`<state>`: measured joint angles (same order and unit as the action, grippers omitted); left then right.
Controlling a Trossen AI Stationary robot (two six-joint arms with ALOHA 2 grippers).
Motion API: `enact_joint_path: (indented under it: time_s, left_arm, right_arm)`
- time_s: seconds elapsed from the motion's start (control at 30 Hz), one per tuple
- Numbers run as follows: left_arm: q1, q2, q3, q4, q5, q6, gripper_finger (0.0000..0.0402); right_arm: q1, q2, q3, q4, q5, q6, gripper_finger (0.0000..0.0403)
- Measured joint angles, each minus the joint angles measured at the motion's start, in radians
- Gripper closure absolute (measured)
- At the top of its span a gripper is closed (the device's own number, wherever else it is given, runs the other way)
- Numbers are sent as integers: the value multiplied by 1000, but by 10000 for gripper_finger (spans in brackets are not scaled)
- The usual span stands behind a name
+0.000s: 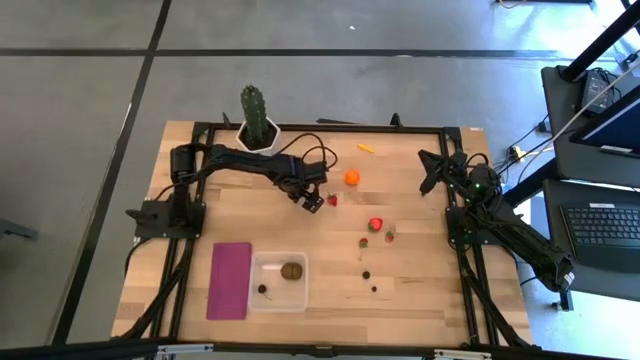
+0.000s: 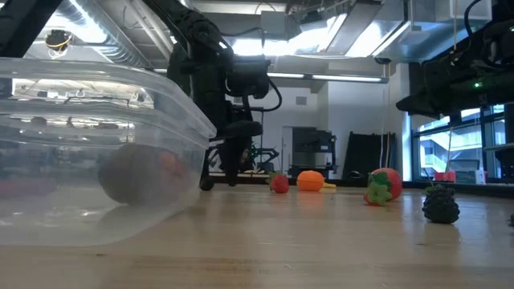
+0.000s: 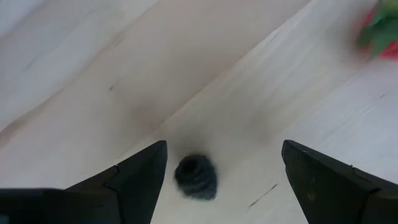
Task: Pick and placing Produce into tupperware
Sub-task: Put the blackberry into the transparent bin
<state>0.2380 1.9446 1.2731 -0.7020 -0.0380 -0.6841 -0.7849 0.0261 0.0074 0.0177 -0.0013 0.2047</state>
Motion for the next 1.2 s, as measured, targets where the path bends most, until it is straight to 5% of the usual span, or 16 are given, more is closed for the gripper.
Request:
enact_joint_path:
  time_s: [0.37,1.2]
  left_arm:
    - [-2,0,-9,-45,3,-4,111]
    - [-1,0,-10,-47,-15,-13,287]
  right_arm:
    - [0,0,0,0,0,0,357]
    - [0,0,0,0,0,0,357]
